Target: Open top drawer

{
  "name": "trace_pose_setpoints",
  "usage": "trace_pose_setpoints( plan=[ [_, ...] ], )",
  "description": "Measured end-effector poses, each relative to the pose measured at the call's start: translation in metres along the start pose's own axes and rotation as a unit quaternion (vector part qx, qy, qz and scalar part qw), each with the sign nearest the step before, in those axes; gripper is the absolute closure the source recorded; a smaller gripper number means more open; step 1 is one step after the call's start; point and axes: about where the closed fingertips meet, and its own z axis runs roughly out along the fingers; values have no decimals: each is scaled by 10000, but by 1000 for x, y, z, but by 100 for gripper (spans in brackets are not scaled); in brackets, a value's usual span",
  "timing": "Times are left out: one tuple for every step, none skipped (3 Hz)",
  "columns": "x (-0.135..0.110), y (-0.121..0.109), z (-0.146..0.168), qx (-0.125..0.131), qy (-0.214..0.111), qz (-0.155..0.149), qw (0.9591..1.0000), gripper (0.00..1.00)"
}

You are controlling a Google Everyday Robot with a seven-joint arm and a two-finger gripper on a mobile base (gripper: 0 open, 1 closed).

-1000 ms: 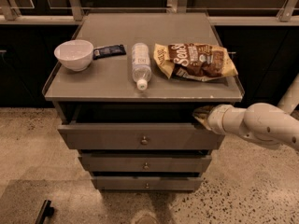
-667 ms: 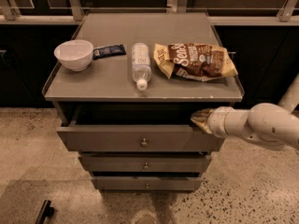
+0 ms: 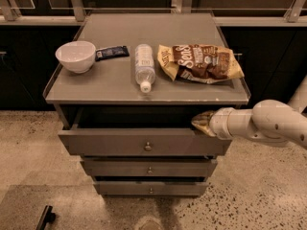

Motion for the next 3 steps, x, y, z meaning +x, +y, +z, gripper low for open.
trace_pose_setpoints(
  plan=[
    [-3, 6, -1, -140, -27, -12, 9999, 100],
    [-3, 13, -3, -159, -84, 19, 9998, 100],
    [-8, 29, -7, -142, -174, 148, 9996, 100]
  ],
)
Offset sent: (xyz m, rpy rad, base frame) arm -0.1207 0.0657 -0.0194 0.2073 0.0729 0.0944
